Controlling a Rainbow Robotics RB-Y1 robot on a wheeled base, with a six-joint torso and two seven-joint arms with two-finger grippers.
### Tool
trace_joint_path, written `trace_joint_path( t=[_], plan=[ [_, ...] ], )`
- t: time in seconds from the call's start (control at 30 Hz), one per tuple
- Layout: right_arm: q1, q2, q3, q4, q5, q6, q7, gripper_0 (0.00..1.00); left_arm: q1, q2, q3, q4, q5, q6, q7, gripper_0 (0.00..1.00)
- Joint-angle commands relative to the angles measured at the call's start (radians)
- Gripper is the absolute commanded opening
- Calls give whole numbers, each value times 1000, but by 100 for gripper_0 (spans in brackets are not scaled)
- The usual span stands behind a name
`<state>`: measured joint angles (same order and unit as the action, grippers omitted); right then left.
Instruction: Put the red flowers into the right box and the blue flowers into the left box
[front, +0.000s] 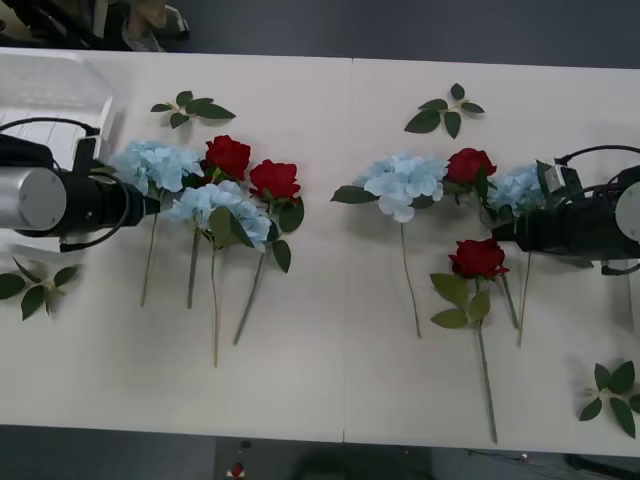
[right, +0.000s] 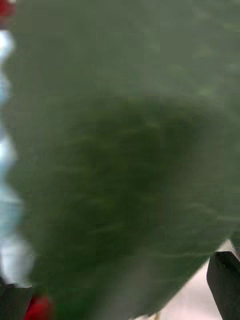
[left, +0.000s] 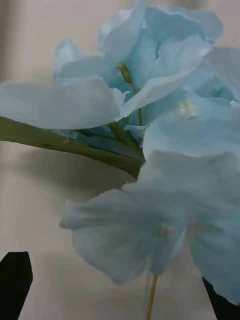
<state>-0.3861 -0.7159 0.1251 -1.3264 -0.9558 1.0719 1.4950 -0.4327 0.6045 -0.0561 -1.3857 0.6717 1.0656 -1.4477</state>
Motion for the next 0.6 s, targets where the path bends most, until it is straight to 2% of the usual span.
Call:
trace_joint_path(
  t=[0.03,0.17,0.2,0.27,0.37,0.4,0.53,0.6],
  plan=[
    [-30,-19,-12,23,8,-4,-33,76,-66,17,-17,45,-18,-23,-25,100],
    [-34,-19,-2,47,9,-23,-33,48,-98,17,-65,102,-26,-72,-30,100],
    [-34,-19,-1,53,9,-29,-33,44,-103,17,-74,112,-27,-79,-30,100],
    [-37,-19,4,70,11,-38,-33,31,-113,17,-93,132,-32,-96,-31,100],
    [-48,-19,7,98,6,-50,-30,5,-129,17,-120,157,-40,-110,-36,100],
    [-53,-19,7,111,0,-50,-28,0,-133,17,-133,168,-44,-116,-36,100],
    [-63,-19,8,131,-3,-55,-24,0,-135,17,-151,177,-54,-128,-36,100],
    [-65,-19,8,139,-3,-61,-21,0,-135,17,-159,180,-60,-136,-36,83]
  ],
)
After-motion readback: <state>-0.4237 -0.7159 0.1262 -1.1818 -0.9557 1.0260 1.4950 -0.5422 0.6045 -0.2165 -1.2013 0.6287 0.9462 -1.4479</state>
